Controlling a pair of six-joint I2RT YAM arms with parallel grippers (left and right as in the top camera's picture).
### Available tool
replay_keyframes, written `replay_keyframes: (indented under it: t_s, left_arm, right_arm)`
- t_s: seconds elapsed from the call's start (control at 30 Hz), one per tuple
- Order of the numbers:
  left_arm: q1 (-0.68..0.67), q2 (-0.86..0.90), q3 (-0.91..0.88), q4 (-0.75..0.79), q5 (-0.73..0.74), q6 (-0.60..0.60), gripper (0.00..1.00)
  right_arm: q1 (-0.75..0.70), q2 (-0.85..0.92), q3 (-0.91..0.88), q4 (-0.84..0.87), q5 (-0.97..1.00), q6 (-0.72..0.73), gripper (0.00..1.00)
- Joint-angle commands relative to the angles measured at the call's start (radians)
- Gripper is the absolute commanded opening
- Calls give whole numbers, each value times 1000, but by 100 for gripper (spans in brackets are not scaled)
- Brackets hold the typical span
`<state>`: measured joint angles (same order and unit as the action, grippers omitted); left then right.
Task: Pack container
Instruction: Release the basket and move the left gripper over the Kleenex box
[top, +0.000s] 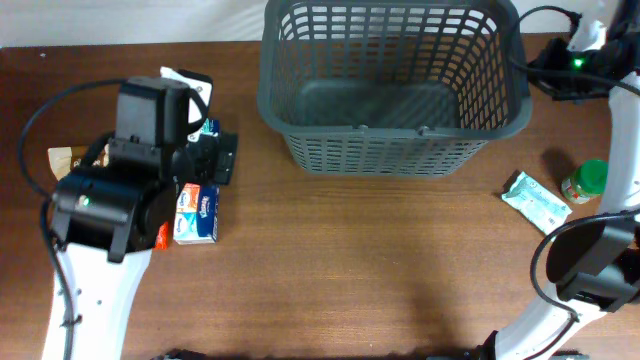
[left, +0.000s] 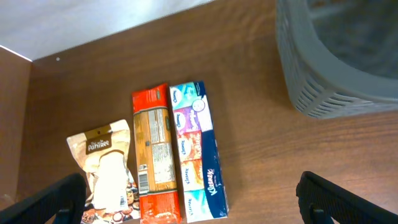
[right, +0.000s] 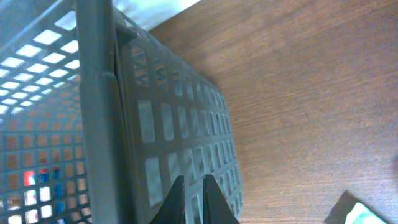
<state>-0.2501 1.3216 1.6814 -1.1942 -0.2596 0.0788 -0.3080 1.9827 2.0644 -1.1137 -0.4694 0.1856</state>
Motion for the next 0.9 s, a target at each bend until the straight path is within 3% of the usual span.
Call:
replay_keyframes:
  t_s: [0.0,0.87]
  left_arm:
    - [5,42,8,-7,5,5,100]
    - [5,67,8,-11,34,5,99]
  right_arm:
    - [57,3,13,4,-28,-2,4]
    - [96,3,14,18,-2,-19,4]
